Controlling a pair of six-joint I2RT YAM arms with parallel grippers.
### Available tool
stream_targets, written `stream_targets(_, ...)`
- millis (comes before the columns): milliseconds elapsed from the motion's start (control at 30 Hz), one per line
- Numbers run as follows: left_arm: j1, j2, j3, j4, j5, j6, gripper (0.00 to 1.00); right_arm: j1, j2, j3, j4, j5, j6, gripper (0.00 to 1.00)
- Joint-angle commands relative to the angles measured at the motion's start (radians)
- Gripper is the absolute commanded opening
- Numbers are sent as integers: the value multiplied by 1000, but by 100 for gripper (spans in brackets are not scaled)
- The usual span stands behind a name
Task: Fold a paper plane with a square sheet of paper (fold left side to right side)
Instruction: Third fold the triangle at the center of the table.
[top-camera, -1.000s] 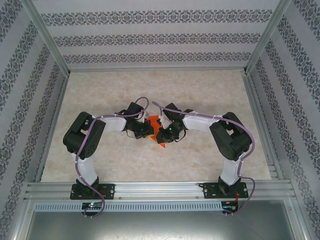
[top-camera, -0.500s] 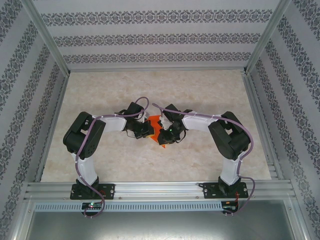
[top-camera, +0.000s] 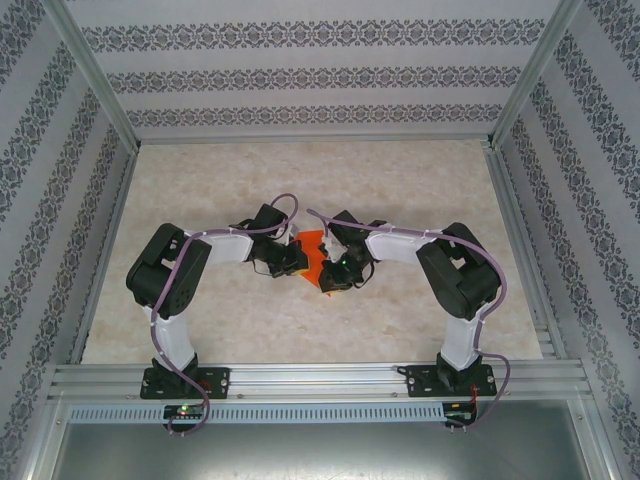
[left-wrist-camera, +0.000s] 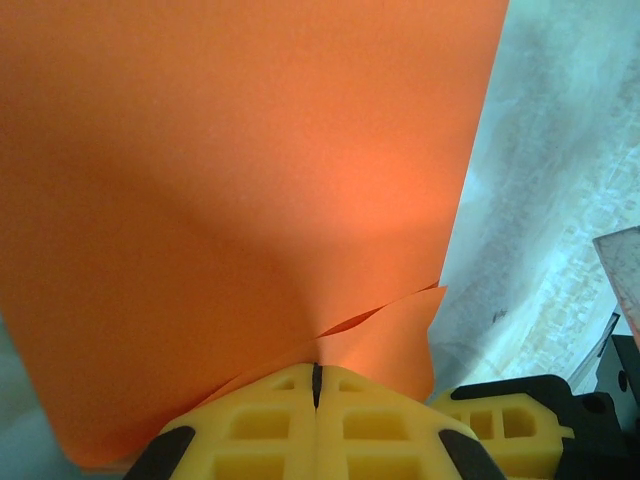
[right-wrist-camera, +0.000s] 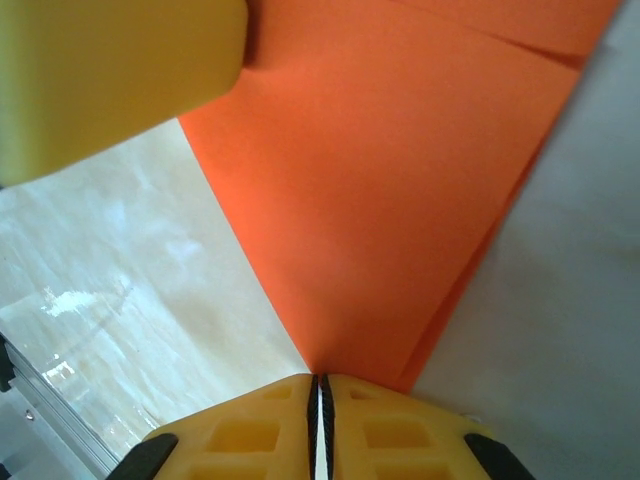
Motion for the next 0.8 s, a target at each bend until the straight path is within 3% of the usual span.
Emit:
stream_targets(0, -5, 46, -15, -104, -83, 23, 1, -9, 9, -35, -53, 29, -11, 12)
stream_targets(233, -4, 46, -16, -107, -90, 27, 1, -23, -59, -107, -66, 22, -5, 12)
stream_targets(533, -4, 43, -7, -105, -85, 22, 1, -16, -200, -78, -46, -48, 28, 1)
stream_targets(767, -5, 44, -11, -98, -81, 20, 1, -9, -80, -19, 17, -46, 64, 0)
